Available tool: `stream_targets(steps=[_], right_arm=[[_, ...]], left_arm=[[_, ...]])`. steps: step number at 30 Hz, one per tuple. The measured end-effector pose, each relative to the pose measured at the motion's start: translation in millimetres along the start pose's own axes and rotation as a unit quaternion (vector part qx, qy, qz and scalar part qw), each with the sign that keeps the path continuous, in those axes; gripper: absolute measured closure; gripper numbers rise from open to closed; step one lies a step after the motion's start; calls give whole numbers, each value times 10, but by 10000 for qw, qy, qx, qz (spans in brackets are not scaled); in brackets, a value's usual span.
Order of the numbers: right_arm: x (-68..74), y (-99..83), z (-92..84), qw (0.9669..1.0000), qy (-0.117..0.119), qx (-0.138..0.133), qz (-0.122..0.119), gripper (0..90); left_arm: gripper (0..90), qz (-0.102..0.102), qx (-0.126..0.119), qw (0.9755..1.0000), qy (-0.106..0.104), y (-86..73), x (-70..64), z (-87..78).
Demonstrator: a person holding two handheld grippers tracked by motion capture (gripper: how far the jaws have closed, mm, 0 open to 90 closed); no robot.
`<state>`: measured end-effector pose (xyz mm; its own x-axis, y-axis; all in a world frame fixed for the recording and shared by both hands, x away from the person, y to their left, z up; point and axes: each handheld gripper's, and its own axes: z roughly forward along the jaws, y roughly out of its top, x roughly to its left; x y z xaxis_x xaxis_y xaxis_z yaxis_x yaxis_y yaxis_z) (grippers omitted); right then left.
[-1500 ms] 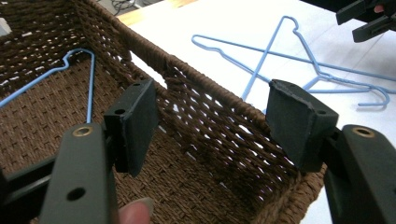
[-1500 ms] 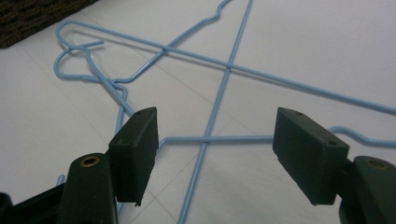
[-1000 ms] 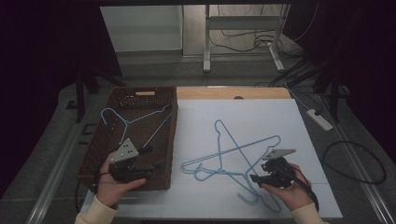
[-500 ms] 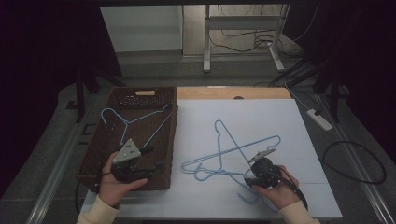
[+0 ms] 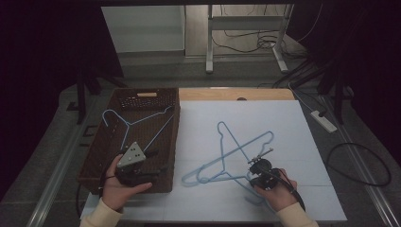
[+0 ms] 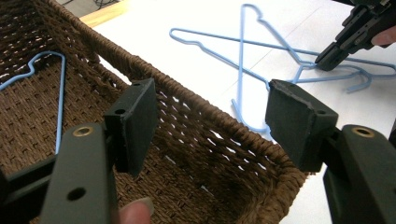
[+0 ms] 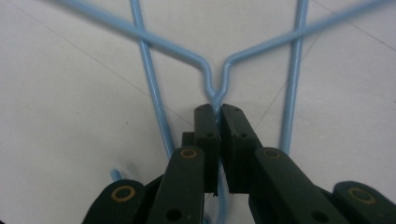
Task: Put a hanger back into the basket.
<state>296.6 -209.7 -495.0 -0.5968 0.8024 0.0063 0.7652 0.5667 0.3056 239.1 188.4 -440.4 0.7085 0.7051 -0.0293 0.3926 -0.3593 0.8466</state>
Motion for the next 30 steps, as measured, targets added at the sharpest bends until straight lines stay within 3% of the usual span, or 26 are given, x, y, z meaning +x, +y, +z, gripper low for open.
stream_targets(steps=[7,15,30], right_arm=[[-24,21,-15,10000,-30,36,-17,856],[-37,113,-169,9998,63,-62,-160,858],[-30,194,-248,9992,171,-135,-325,860]], left_arm=[[344,48,-6,10000,-14,18,-31,4],[344,144,7,9999,-88,59,-111,22],[341,308,255,9987,-329,153,-341,229]])
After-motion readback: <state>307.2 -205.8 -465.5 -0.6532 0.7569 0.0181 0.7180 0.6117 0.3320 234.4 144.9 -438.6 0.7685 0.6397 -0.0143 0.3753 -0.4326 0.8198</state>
